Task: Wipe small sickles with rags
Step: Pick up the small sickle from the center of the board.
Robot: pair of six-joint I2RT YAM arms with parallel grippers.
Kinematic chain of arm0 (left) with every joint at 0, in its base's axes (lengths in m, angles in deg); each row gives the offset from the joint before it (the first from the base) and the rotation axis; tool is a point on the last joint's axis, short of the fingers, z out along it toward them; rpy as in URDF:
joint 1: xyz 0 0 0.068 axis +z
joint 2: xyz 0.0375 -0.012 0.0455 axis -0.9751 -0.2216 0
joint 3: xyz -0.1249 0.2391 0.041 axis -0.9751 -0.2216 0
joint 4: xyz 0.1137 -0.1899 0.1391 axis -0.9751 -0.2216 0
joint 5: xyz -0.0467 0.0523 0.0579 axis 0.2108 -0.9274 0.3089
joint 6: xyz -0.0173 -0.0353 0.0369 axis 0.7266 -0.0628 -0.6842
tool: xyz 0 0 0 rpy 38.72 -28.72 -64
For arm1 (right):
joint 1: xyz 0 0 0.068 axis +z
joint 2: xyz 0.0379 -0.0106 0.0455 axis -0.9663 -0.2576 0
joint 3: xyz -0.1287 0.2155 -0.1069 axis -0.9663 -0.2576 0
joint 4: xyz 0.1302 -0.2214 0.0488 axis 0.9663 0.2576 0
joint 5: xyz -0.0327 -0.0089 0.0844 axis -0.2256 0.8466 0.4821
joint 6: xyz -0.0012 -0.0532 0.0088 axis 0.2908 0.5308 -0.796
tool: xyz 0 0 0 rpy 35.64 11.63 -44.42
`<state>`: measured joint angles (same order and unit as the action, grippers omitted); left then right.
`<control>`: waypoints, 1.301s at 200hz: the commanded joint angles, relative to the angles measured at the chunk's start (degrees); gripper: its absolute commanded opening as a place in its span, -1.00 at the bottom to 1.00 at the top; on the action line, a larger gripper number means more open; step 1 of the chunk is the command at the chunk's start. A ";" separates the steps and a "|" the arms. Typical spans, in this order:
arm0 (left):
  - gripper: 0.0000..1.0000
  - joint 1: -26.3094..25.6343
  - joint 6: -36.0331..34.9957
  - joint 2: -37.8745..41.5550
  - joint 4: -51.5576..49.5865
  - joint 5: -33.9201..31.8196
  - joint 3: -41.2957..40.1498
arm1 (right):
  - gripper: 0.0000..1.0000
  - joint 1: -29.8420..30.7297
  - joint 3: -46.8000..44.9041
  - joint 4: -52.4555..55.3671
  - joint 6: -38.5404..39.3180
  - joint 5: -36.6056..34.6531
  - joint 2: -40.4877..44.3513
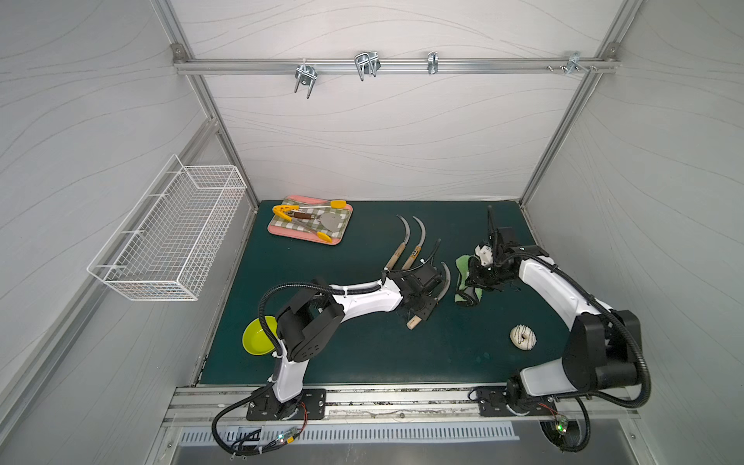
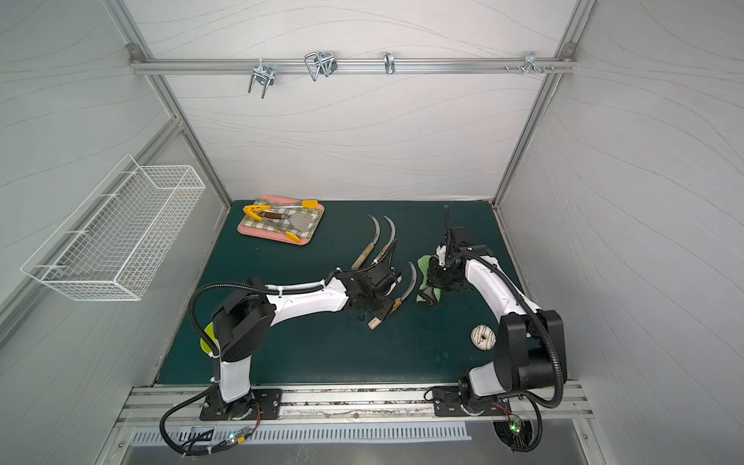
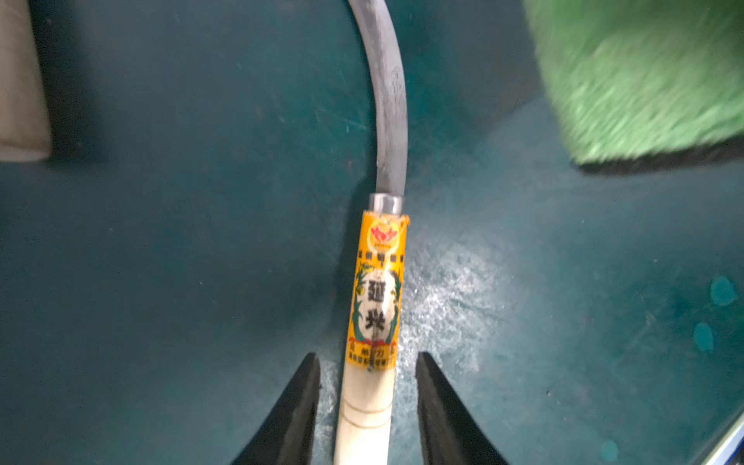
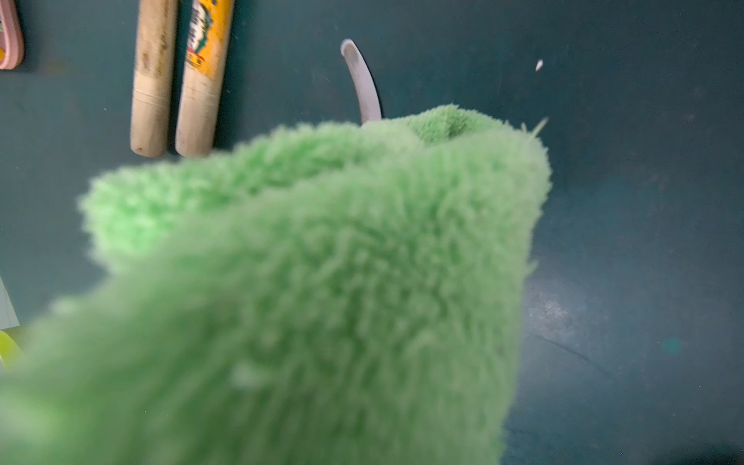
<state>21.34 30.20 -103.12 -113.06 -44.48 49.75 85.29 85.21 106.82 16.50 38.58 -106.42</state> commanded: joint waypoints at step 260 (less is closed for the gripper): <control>-1.00 1.03 -0.01 -4.83 -2.32 -0.69 7.76 | -0.73 -3.43 -6.65 -10.46 -0.35 10.08 6.05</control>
<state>21.38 29.22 -113.19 -118.92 -44.66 60.09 82.17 79.33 100.02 16.66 45.05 -103.21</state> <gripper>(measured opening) 0.186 0.145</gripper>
